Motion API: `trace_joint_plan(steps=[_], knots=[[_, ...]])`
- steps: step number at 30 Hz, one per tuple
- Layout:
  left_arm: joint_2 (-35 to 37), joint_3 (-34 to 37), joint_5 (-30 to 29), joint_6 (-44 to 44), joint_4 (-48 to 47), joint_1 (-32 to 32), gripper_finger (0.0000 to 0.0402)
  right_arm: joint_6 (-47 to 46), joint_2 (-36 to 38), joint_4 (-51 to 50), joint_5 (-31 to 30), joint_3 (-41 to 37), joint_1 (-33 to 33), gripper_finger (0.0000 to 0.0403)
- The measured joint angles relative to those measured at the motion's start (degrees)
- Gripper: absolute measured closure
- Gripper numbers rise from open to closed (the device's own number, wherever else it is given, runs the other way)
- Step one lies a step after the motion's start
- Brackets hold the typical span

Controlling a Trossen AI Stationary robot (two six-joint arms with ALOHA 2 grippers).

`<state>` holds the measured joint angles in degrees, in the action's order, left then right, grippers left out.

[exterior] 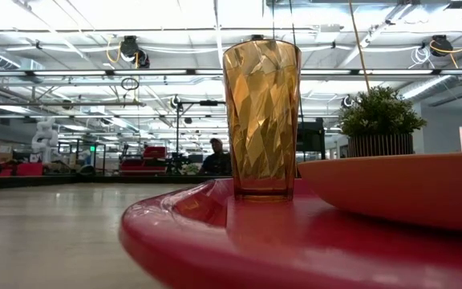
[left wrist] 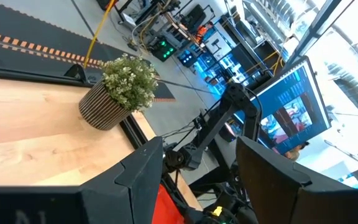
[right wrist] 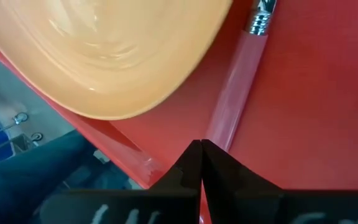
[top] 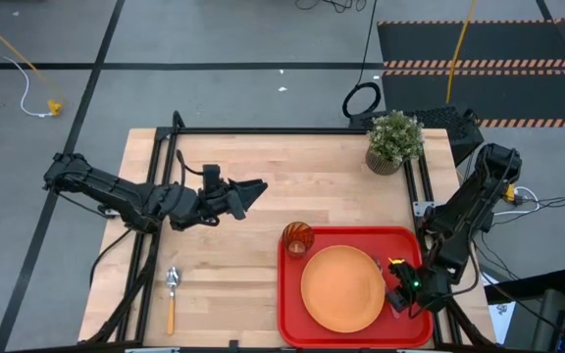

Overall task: Pick and place plate/cup/fork/spoon on tray
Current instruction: Put the red fork on the red serving tray to the right of the orange plate

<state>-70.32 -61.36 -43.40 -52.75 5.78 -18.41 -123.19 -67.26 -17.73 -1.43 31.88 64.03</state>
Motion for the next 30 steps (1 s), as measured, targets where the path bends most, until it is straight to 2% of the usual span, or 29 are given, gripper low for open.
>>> trace_joint_plan(steps=[17,30], knots=[[0.0,0.0,0.0,0.0,0.0,0.0,0.0195,-0.5,-10.5,9.0,3.7,0.0,0.5,0.0403],[0.0,0.0,0.0,0.1,0.0,0.0,0.0195,-1.3,-11.8,11.3,0.1,-0.1,-1.7,0.0403]])
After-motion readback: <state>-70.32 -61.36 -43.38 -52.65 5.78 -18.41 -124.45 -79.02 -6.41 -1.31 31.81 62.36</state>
